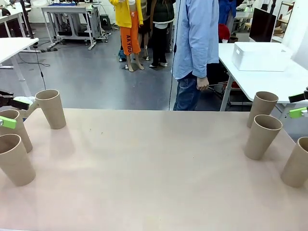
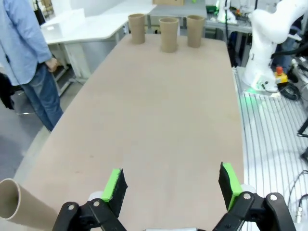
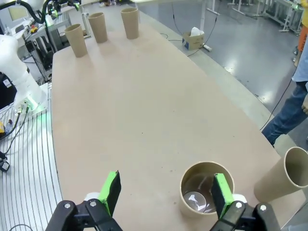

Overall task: Stack the cups and store them in the basket.
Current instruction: Pick up two Reusable plastic cups , one in each hand.

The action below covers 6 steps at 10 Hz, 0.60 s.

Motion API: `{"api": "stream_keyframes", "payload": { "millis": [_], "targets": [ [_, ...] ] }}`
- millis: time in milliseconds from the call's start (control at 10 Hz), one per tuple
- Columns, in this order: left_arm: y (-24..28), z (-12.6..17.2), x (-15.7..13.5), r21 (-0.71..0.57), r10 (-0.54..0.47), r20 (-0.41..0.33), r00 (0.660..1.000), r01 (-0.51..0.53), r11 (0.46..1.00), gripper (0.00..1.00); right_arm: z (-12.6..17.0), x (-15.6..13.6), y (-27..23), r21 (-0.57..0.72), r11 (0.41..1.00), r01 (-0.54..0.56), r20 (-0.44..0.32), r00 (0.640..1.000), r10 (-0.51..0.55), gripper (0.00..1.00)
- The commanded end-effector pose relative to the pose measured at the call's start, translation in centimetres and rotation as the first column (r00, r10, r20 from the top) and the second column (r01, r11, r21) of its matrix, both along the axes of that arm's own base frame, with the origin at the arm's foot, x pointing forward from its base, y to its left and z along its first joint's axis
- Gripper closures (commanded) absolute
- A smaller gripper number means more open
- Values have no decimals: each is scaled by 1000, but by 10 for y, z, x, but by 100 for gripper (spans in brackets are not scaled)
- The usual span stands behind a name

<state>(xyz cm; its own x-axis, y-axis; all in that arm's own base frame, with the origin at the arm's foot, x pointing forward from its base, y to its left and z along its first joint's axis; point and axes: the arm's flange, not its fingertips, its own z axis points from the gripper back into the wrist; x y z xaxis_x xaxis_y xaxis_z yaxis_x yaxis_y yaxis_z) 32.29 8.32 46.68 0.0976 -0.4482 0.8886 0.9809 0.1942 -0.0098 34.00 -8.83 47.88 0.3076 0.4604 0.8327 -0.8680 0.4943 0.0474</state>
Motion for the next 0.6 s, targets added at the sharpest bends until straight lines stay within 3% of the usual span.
{"api": "stream_keyframes", "payload": {
  "millis": [0,100,500],
  "targets": [
    [-4,0,1,-9,70,-32,997,-70,997,0,-19,-17,10,11,999,-47,41,998,46,0],
    [0,0,0,0,0,0,1000,0,1000,0,0,0,0,0,1000,0,0,1000,0,0],
    [0,0,0,0,0,0,1000,0,1000,0,0,0,0,0,1000,0,0,1000,0,0]
  ]
}}
